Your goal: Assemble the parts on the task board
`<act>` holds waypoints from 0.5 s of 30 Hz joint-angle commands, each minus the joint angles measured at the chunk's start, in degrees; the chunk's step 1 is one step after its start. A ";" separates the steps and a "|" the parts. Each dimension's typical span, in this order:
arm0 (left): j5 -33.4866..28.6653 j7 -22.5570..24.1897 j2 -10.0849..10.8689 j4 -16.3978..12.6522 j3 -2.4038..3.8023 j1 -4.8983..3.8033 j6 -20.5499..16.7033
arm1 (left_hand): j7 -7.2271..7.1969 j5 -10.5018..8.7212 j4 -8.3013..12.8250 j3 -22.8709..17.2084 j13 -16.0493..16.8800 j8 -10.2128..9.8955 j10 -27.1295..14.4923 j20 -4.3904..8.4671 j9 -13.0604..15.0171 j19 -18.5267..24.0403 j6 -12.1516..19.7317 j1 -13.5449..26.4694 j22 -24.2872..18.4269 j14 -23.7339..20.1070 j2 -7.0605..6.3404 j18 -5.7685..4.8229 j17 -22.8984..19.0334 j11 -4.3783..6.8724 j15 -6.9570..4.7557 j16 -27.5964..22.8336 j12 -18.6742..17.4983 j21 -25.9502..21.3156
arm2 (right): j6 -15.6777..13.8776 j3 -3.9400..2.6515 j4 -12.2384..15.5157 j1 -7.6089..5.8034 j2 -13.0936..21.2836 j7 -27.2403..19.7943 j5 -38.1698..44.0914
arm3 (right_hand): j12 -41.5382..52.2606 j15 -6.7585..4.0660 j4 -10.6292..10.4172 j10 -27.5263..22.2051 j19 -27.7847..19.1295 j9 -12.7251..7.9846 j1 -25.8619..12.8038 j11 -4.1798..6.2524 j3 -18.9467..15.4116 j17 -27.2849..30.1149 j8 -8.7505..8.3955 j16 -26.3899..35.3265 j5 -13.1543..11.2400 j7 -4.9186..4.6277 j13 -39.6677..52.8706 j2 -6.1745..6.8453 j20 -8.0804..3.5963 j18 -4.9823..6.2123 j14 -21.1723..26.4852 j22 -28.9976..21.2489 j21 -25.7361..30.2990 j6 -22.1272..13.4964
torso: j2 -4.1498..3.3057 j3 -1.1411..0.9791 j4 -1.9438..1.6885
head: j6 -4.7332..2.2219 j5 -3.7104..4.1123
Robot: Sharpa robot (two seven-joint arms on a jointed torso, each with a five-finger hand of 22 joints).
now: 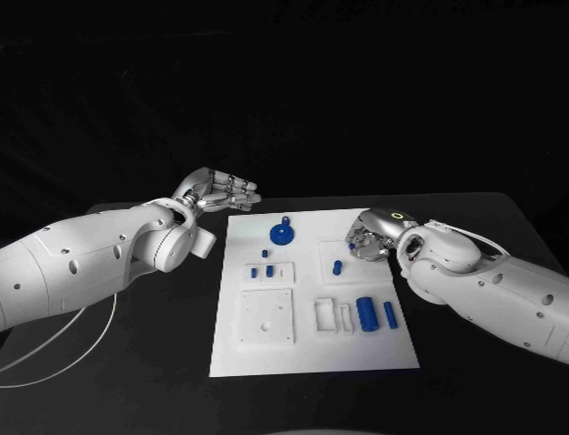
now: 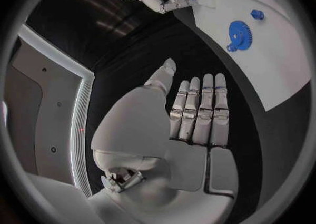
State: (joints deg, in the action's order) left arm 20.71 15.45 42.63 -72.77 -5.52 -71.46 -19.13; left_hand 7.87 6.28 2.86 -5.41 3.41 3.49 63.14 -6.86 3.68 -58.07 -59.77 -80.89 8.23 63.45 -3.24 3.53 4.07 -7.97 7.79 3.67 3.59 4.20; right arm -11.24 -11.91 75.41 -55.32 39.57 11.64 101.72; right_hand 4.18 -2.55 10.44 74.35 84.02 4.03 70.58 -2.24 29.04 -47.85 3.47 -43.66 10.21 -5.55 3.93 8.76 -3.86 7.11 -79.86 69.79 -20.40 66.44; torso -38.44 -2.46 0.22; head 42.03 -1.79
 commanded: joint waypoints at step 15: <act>-1.50 1.65 -0.13 -0.09 0.07 -0.08 0.21 | 0.19 0.33 0.54 -0.30 -0.04 0.08 0.10 0.01 -0.04 -0.53 -0.25 -0.30 -0.37 0.17 0.43 0.30 -0.08 0.17 -0.14 -0.11 -0.16 0.29 | 0.59 1.60 -0.95 0.19 -1.37 1.63 3.38 | 0.21 -0.47 0.54 1.76 2.18 0.08 0.38 0.78 1.61 -0.15 0.24 -0.35 -1.16 0.83 -0.01 -1.57 -0.39 0.67 -0.19 0.45 -0.99 4.22 | 0.00 0.02 -0.03 | 0.34 0.01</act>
State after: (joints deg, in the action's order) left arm 19.90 16.11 42.58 -72.75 -5.52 -71.46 -19.16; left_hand 7.87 6.38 3.14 -5.68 3.42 3.49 63.14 -6.85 3.68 -58.07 -59.77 -81.12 7.95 63.45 -3.01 3.53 4.08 -7.97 7.79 3.67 3.59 4.20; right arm -12.61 -10.83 74.50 -55.75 38.55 12.77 103.67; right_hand 4.33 -2.74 10.84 75.85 84.03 4.07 71.04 -1.47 30.38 -47.92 3.44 -43.65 9.27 -4.68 3.97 7.66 -3.85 7.11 -80.05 70.20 -21.06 70.24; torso -38.43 -2.45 0.18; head 42.29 -1.75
